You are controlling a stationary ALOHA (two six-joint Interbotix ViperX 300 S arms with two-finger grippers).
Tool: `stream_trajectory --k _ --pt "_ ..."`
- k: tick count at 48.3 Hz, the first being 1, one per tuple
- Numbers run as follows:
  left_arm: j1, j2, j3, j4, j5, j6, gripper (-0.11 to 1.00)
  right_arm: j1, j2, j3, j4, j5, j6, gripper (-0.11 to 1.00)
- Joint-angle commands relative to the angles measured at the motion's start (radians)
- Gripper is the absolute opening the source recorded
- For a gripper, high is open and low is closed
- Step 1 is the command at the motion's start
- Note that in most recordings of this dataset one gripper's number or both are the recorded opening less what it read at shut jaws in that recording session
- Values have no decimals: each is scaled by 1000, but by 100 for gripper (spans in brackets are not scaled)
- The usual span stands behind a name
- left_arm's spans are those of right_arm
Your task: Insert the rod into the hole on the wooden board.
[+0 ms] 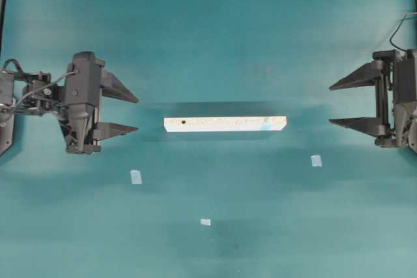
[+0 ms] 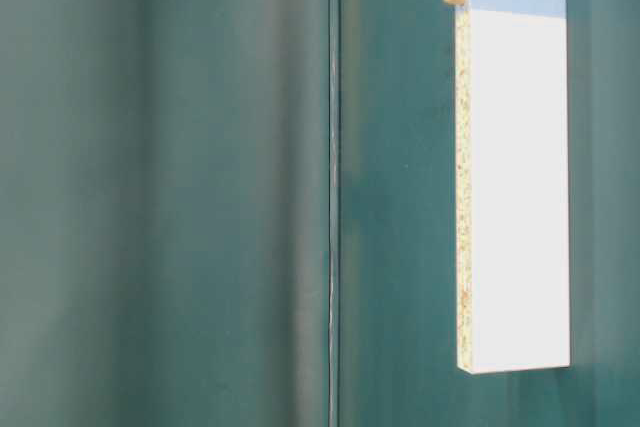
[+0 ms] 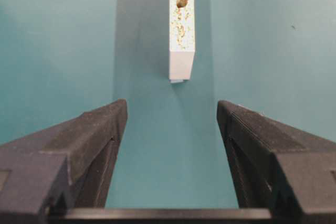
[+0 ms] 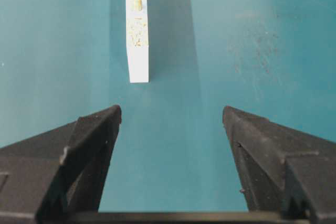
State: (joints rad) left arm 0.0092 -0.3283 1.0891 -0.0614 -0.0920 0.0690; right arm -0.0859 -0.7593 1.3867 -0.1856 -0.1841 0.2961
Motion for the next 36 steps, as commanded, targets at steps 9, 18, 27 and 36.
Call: stream_trajectory --k 9,18,27,36 --pt "2 -54 17 -2 -3 8 76 2 -40 -3 -2 44 2 84" --pt "2 -78 29 -2 -3 5 76 2 -81 6 -3 44 2 84" --pt "3 -98 34 -2 -3 5 76 2 -107 17 -3 40 2 84" --pt "3 -97 46 -2 -5 3 76 2 -100 25 -3 44 2 84"
